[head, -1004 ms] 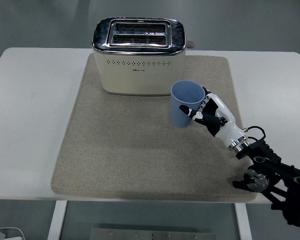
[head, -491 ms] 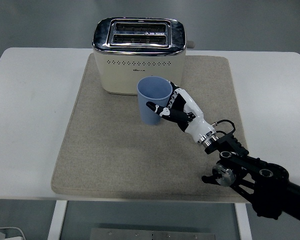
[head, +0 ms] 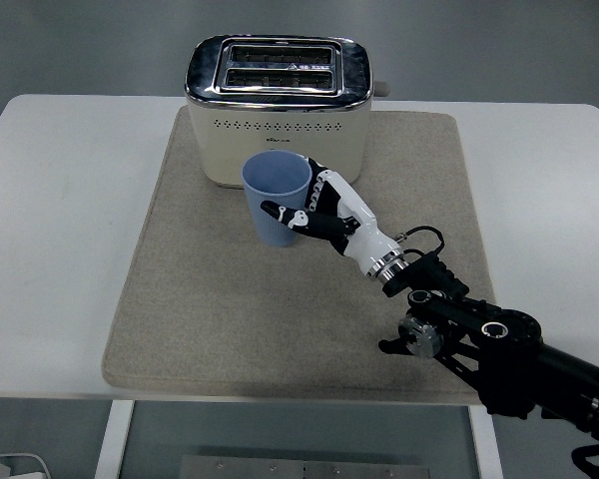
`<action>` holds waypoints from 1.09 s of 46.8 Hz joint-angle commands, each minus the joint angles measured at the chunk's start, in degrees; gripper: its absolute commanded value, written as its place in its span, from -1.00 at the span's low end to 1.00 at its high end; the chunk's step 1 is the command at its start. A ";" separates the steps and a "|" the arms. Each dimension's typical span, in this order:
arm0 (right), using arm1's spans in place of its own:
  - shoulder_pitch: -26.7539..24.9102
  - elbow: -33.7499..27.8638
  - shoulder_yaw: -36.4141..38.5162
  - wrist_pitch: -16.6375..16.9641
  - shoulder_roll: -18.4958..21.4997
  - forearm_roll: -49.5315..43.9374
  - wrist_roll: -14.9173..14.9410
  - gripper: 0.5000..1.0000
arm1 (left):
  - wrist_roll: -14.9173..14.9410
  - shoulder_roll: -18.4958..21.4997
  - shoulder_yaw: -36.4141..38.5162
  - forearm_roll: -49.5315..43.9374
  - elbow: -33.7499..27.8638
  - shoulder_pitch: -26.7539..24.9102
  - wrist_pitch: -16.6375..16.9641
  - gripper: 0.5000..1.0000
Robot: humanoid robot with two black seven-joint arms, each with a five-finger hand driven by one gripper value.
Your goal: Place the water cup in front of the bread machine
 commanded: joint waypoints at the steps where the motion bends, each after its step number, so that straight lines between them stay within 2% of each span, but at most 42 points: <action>1: 0.59 -1.58 -0.12 0.00 0.00 0.09 0.00 -0.43 | 0.00 0.01 -0.06 0.00 -0.01 -0.18 -0.01 1.00; 12: 0.50 -3.52 -1.97 0.00 0.00 -0.09 0.00 -0.40 | 0.00 0.01 -0.06 0.00 -0.01 -0.35 -0.01 1.00; 31: 0.15 -3.96 -1.88 -2.03 0.00 -0.44 0.00 -0.30 | 0.00 0.01 -0.06 0.00 -0.37 -0.70 -0.01 1.00; 42: -0.29 -4.04 -1.79 -2.55 0.00 -0.26 0.00 0.02 | 0.00 0.01 -0.06 0.00 -0.37 -0.70 -0.01 1.00; 51: -1.26 -4.04 -1.71 -2.82 0.00 -0.35 0.00 0.43 | 0.00 0.01 -0.06 0.00 -0.37 -0.70 -0.01 1.00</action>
